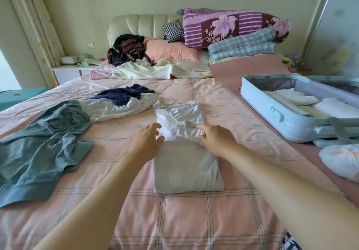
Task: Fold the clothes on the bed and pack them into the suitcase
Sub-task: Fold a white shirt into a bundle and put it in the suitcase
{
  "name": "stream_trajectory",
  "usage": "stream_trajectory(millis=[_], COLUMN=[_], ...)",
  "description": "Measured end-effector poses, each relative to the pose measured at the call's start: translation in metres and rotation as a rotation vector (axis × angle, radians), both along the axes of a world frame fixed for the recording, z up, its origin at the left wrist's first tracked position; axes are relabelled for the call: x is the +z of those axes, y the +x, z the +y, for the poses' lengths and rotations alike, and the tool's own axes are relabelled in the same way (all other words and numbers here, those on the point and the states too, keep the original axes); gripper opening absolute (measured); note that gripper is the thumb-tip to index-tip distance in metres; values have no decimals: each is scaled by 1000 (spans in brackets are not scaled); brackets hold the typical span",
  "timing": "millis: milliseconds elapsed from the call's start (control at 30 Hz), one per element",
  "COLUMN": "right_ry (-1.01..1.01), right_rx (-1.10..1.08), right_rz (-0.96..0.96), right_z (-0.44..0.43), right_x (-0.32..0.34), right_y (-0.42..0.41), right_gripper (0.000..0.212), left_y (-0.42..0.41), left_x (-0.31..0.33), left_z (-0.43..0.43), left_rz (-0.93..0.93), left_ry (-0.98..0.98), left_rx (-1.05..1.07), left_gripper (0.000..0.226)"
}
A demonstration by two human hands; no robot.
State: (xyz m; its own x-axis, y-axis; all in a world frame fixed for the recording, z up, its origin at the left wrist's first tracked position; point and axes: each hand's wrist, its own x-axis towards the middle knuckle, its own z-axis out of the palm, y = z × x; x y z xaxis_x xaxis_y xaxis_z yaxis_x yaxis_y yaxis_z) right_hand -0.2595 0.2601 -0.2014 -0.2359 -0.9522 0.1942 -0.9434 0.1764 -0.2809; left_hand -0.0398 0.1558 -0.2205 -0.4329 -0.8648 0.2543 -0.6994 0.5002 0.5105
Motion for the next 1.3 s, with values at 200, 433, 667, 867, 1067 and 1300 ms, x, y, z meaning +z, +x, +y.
stream_trajectory(millis=[200,433,667,867,1067,1300], right_ry=[117,-240,-32,310,384,257], right_rx=[-17,-43,4,69,186,260], right_rz=[-70,-197,-166,-136,-202,130], right_z=[-10,-19,3,47,80,89], right_x=[-8,-10,-13,6,6,1], right_y=[-14,-13,-18,-14,-11,1], right_gripper=[10,36,35,25,19,14], left_y=[-20,-25,-27,-7,18,38], left_x=[1,3,-4,-5,-5,7], left_z=[2,-15,24,72,85,89], left_rz=[-283,-122,-115,-222,-313,-373], left_ry=[-37,-303,-442,-248,-245,-79], left_rx=[-184,3,-198,-599,-536,-384], left_gripper=[24,20,30,51,29,20])
